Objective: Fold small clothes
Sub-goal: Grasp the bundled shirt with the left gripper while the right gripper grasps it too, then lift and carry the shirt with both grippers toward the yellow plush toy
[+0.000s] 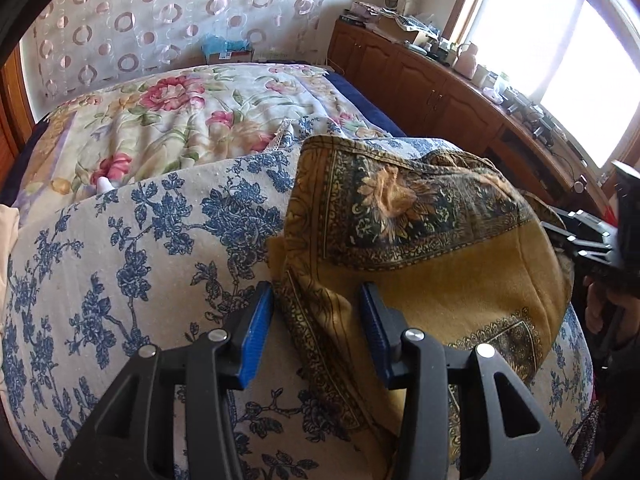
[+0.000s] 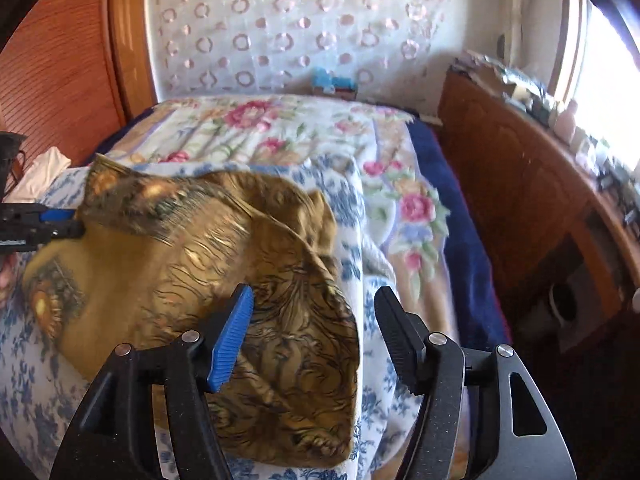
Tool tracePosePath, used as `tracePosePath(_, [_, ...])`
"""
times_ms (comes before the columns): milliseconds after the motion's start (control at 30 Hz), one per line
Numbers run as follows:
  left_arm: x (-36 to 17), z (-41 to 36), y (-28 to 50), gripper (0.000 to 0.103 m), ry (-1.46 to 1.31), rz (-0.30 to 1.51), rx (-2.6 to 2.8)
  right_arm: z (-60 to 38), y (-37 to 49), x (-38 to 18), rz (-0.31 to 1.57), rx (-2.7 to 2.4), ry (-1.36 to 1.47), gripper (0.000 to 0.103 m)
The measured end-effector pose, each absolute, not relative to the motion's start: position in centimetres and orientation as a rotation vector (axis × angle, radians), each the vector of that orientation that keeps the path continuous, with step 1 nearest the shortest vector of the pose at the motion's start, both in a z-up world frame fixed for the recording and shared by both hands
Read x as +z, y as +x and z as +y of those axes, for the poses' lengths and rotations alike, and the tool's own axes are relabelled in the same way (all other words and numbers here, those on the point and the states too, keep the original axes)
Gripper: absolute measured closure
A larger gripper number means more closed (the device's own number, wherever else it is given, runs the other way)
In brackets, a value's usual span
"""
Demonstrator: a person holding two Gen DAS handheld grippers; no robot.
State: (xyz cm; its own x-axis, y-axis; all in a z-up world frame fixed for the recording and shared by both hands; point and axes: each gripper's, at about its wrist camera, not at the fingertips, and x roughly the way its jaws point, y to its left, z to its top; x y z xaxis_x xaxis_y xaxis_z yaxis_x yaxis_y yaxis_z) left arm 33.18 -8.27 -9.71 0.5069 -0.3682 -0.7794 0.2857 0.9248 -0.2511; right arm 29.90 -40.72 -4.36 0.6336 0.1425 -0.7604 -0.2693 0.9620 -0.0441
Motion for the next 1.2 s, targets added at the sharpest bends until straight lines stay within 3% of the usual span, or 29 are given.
tracePosePath(167, [-9.7,-7.8,33.0,0.061,-0.128,0.958,-0.419,-40.9,31.0,-5.7,0.899,0.303,-0.071,0.038])
tracePosePath(300, [-9.7,-8.2,32.8,0.084,-0.126,0.954,-0.462,-40.6,31.3,-6.0,0.912,0.326,-0.047,0.038])
tracePosePath(367, [-9.5,-8.4,32.7,0.098,-0.130,0.944,-0.485,-40.4,31.3,-6.0,0.912,0.342,-0.043,0.046])
tracePosePath(400, [-9.2,-8.5,32.5,0.100,-0.127,0.933,-0.497,-40.3,31.2,-6.1,0.911,0.347,-0.049,0.052])
tracePosePath(433, [-8.9,-8.8,32.1,0.101,-0.121,0.915,-0.502,-40.0,31.1,-6.0,0.910,0.373,-0.056,0.070])
tracePosePath(467, [-8.5,-8.8,31.9,0.101,-0.122,0.900,-0.507,-39.8,31.2,-5.9,0.908,0.398,-0.058,0.079])
tracePosePath(533, [-7.2,-8.5,31.2,0.102,-0.135,0.865,-0.518,-39.0,30.9,-5.5,0.897,0.406,-0.091,0.090])
tracePosePath(867, [0.7,-3.3,23.8,0.102,-0.149,0.627,-0.465,-33.0,27.6,2.3,0.654,0.492,-0.146,0.092])
tracePosePath(1200, [2.9,11.6,16.1,0.102,-0.194,0.512,-0.140,-14.6,29.6,7.0,0.519,0.773,-0.281,0.092])
